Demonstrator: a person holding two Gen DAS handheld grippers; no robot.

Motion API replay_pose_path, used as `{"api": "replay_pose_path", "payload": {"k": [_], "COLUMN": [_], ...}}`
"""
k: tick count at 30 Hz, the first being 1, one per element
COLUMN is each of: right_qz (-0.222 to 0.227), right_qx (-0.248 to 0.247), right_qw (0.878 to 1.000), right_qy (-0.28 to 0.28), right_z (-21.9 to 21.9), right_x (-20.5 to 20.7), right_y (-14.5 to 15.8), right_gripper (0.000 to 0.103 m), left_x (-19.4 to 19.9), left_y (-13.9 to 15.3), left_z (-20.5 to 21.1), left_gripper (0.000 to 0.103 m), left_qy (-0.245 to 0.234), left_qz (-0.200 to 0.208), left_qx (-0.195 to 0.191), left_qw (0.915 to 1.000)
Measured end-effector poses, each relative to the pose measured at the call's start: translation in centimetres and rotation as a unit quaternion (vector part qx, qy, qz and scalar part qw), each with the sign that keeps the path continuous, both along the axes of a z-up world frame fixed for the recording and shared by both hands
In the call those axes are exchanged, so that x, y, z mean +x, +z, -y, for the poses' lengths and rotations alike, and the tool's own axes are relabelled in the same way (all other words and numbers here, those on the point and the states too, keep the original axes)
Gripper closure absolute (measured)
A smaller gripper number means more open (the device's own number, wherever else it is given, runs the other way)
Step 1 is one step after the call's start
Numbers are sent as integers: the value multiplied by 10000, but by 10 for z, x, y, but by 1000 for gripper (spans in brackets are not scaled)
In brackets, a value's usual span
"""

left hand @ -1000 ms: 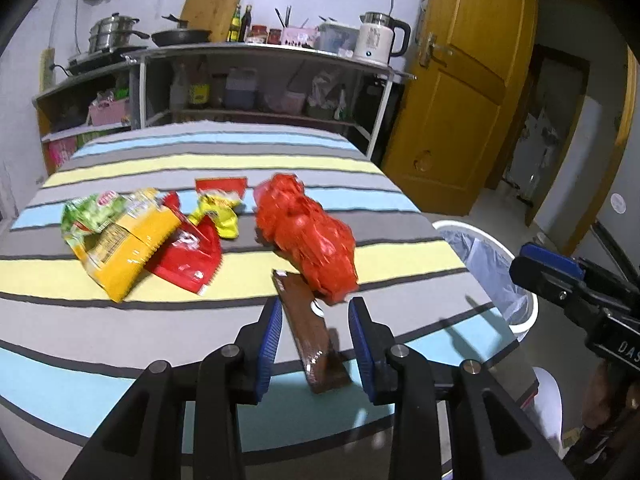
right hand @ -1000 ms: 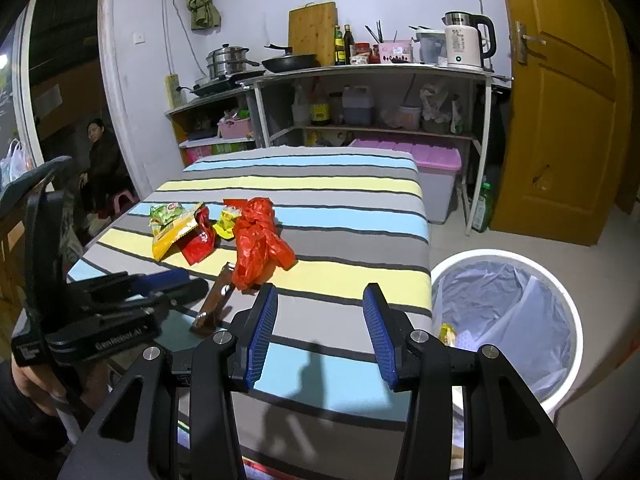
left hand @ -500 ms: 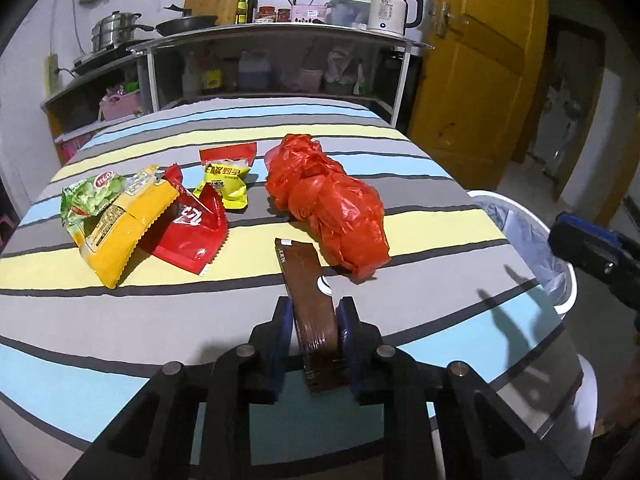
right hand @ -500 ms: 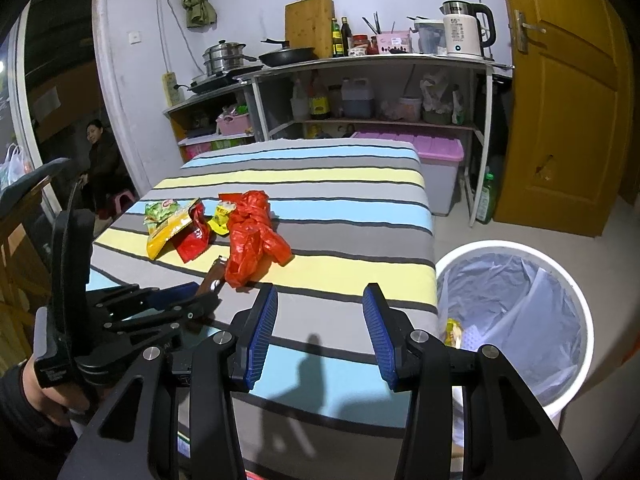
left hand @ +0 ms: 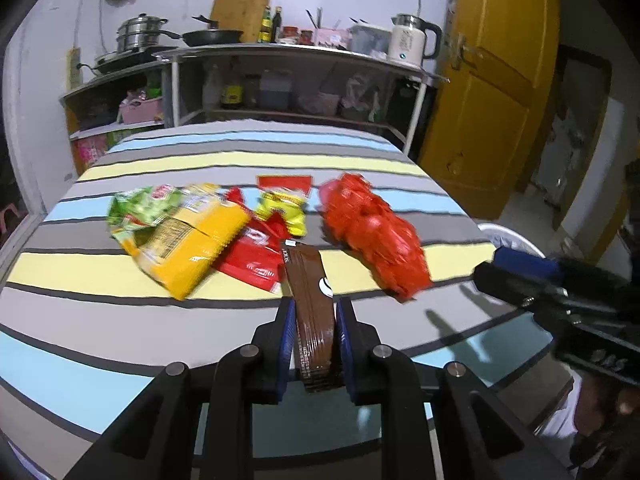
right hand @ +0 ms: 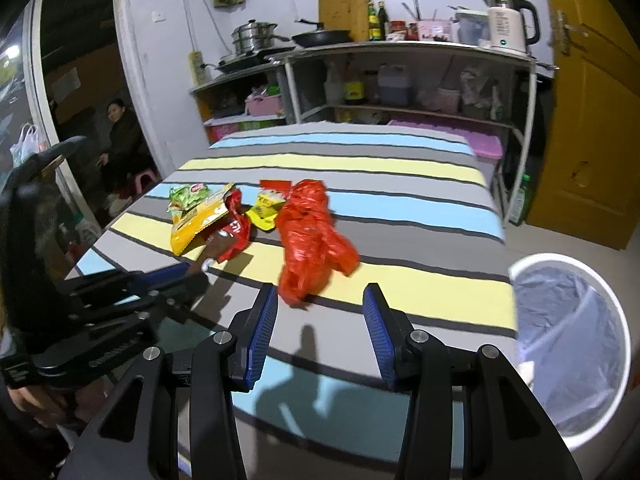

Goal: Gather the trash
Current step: 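Grasp the red plastic bag with the right tool while the left tool grasps the brown chocolate wrapper, then carry the red bag and brown wrapper over the bin and open both tools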

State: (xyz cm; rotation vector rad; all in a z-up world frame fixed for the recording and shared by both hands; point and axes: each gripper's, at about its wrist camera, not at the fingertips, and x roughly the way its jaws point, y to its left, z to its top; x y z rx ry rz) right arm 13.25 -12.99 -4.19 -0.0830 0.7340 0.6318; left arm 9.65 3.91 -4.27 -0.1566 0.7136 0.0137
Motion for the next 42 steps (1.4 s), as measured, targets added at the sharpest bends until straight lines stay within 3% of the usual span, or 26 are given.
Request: {"api": "replay_pose_path", "payload": {"k": [14,16,21,42], "right_qz": [-378,-447,-383,23], "right_qx": [-366,-407,-431,20], "right_qw": [9986,9981,9983,9985], "right_qy": [-46,-85,-69,-546], "right_z": [-51,-53,-54,18], "right_x": [41,44,43,3], "right_y": [-27,-29,-27,13], "right_gripper": [58,72,81,83], "left_x": [-1,1,2,-13], "left_y": [-3,-5,-5,26], "left_z": [-41,-42,-42,-4], "left_gripper": [82,82,82,82], "left_qy": [126,123,107,-108], "left_qz": [182,172,206,378], "left_qx": [-310,-348,-350,-242], "left_qw": [9993,9992,9991,9989]}}
